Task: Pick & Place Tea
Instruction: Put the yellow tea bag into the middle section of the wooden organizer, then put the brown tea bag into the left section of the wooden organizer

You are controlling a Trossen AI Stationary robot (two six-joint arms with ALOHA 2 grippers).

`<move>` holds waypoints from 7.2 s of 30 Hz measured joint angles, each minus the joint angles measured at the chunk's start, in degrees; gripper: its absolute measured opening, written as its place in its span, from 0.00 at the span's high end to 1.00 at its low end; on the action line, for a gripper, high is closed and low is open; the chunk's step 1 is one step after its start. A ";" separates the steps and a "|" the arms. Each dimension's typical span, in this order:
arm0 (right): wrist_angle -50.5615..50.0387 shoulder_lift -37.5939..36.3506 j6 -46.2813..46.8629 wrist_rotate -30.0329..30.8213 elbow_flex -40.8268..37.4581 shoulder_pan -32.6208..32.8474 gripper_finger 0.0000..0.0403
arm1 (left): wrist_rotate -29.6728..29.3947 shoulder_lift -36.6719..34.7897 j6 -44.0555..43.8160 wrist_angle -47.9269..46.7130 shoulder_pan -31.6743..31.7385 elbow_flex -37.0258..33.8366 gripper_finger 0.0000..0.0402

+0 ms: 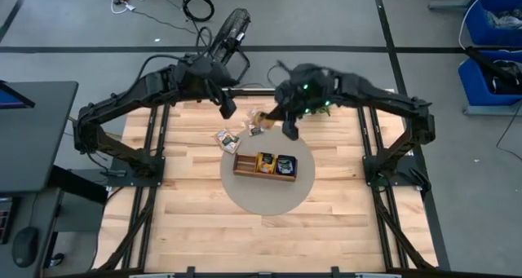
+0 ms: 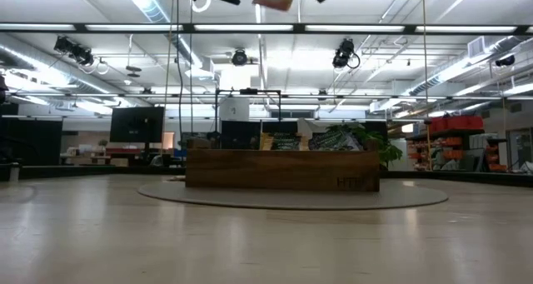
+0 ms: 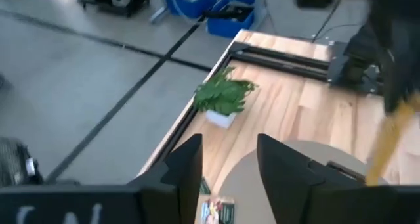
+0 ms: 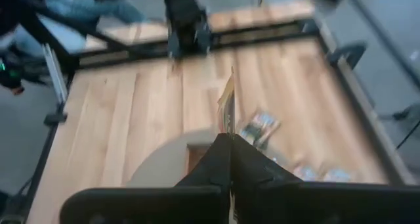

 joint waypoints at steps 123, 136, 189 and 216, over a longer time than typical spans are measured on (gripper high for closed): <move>12.66 -17.40 15.30 23.06 -31.54 9.87 0.60 | 13.17 0.63 -20.20 -3.45 13.17 -29.89 0.46; 12.66 -14.87 12.85 22.01 -31.58 9.87 0.60 | 16.12 7.07 -29.20 3.84 14.24 -34.34 0.22; 11.87 -14.67 11.38 21.99 -31.56 9.87 0.60 | 9.86 17.34 -28.57 5.13 13.75 -34.32 0.93; 41.72 -10.18 14.02 27.98 -31.56 7.08 0.44 | -1.11 -7.34 -40.93 41.30 5.38 -34.14 0.95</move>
